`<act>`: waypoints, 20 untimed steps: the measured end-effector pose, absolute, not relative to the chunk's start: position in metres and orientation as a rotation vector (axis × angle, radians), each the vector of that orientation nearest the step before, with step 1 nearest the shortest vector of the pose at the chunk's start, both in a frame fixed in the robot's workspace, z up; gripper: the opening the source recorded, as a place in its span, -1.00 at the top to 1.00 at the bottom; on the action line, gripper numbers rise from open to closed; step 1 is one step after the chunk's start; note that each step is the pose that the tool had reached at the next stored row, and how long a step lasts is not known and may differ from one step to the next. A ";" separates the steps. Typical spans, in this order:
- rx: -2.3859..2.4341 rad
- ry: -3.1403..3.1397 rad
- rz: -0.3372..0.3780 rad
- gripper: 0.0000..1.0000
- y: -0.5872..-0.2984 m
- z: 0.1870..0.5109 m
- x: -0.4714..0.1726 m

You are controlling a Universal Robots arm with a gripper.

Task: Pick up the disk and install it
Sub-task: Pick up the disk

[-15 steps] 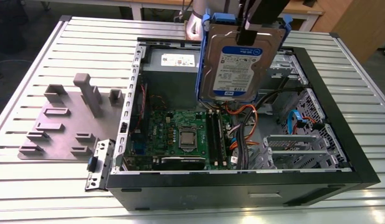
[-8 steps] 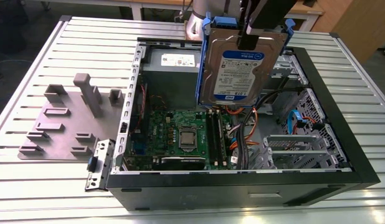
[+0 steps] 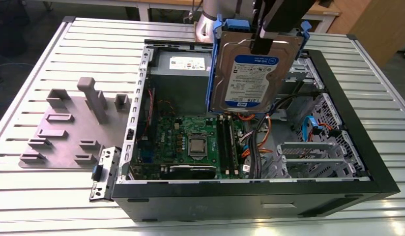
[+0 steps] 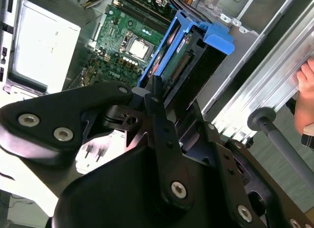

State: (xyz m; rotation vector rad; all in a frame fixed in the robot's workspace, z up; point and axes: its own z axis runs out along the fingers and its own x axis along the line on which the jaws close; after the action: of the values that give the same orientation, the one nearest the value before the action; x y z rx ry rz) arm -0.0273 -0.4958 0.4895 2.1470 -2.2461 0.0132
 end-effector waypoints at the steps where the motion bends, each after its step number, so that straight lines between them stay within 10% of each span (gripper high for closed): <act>1: 2.147 -2.246 0.013 0.30 -0.498 0.489 -0.027; 20: 2.146 -2.245 0.016 0.30 -0.516 0.489 -0.027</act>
State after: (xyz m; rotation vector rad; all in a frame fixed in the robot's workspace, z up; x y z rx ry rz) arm -0.0273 -0.5161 0.4889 2.1460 -2.2450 0.0157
